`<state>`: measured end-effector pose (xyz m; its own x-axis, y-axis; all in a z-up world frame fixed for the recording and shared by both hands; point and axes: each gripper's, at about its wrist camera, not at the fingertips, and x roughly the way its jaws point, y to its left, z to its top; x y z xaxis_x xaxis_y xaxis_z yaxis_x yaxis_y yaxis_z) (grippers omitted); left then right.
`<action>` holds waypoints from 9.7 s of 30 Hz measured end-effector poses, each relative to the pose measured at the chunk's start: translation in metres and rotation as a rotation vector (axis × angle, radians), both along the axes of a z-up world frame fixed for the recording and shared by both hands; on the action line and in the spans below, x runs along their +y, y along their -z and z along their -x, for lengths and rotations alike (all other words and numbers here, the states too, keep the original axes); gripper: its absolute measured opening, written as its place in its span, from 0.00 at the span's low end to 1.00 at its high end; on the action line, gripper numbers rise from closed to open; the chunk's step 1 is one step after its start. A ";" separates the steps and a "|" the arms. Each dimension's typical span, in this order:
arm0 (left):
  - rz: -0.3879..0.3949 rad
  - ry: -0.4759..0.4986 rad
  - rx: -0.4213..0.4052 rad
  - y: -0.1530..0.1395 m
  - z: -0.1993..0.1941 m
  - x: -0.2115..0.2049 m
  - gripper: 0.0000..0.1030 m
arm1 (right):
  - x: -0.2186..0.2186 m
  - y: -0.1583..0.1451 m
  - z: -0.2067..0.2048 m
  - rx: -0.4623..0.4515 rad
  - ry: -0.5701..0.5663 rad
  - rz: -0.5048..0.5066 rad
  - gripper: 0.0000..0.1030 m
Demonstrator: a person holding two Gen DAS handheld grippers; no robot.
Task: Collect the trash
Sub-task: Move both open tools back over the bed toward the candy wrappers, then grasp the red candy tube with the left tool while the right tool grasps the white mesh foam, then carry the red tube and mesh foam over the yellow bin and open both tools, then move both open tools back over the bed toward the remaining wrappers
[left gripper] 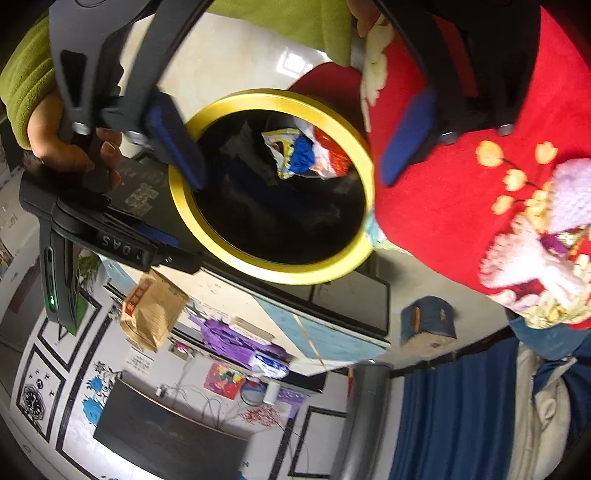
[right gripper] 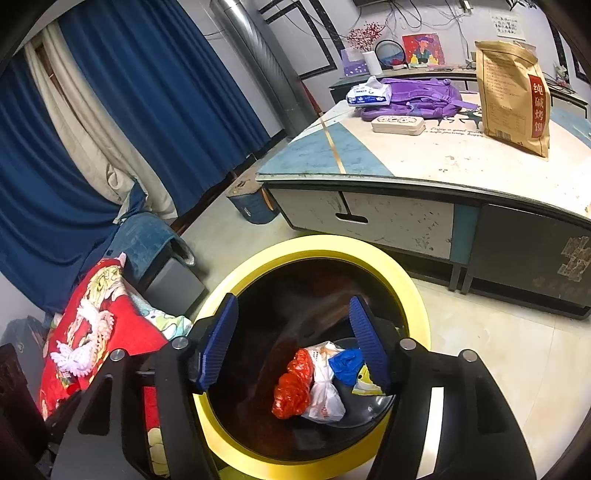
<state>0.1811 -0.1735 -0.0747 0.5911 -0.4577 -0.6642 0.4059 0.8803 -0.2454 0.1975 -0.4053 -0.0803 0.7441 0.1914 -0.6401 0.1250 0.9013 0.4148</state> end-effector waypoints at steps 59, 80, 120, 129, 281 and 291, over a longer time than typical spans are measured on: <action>0.058 -0.528 -0.282 -0.078 0.072 0.182 0.89 | 0.190 -0.069 0.055 -0.245 -0.496 0.146 0.73; 0.071 -0.720 -0.172 -0.065 0.075 0.267 0.89 | 0.271 -0.049 0.042 -0.202 -0.672 0.218 0.73; 0.209 -0.619 0.138 0.004 0.025 0.267 0.28 | 0.308 0.002 -0.020 -0.072 -0.771 0.120 0.20; 0.241 -0.614 0.073 -0.014 0.043 0.271 0.24 | 0.295 -0.010 -0.006 -0.097 -0.754 0.072 0.18; -0.008 -0.078 -0.017 -0.021 -0.001 0.002 0.89 | 0.006 -0.020 0.016 -0.091 -0.081 0.025 0.62; 0.015 -0.132 -0.093 -0.044 0.016 0.029 0.89 | 0.031 -0.040 0.022 -0.125 -0.123 0.064 0.64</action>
